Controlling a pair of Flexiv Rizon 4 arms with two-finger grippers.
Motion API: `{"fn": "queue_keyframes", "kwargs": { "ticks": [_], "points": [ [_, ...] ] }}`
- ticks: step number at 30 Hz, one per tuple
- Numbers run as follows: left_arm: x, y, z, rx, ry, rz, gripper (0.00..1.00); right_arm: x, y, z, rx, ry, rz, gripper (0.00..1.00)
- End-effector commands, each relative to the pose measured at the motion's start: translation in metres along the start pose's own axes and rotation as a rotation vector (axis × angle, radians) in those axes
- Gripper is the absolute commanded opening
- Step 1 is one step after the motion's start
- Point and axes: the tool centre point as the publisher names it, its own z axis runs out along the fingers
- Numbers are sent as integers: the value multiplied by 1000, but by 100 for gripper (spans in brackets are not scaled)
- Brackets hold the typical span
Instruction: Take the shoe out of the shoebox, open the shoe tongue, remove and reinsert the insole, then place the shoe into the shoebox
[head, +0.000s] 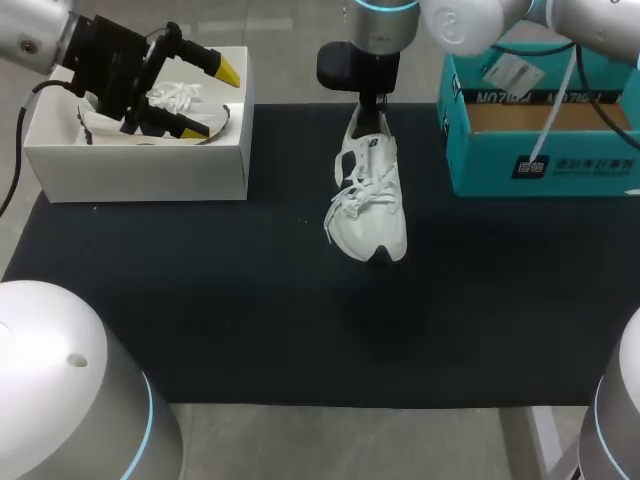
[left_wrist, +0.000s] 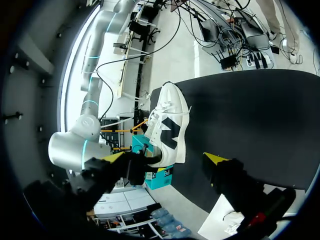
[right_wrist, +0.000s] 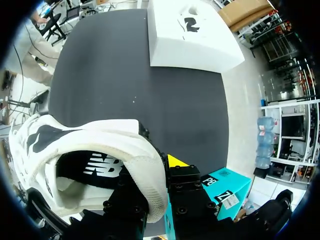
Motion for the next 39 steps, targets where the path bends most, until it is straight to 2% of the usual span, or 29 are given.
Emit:
{"fn": "queue_keyframes", "kwargs": {
  "ticks": [1, 6, 11, 12, 17, 23, 27, 34, 36, 39],
  "points": [
    [0, 1, 0, 0, 5, 0, 100, 0, -1, -1, -2, -1, 0, 0],
    [0, 1, 0, 0, 5, 0, 100, -11, -8, -52, 7, -24, 6, 0],
    [0, 1, 0, 0, 5, 0, 100, -20, -8, -101, 7, -43, -13, 0],
    [0, 1, 0, 0, 5, 0, 100, -23, -8, -112, 28, -42, -16, 0],
    [0, 1, 0, 0, 5, 0, 100, -30, -5, -144, 11, -48, -42, 0],
    [0, 1, 0, 0, 5, 0, 100, -35, -9, -149, 24, -67, -70, 0],
    [0, 1, 0, 0, 5, 0, 100, -44, -34, -147, 51, -93, -85, 0],
    [0, 1, 0, 0, 5, 0, 100, -60, -76, -157, 92, -104, -160, 0],
    [0, 1, 0, 0, 5, 0, 100, -64, -85, -157, 82, -90, -159, 0],
    [0, 1, 0, 0, 5, 0, 100, -64, -85, -157, 82, -90, -159, 0]
  ]
}}
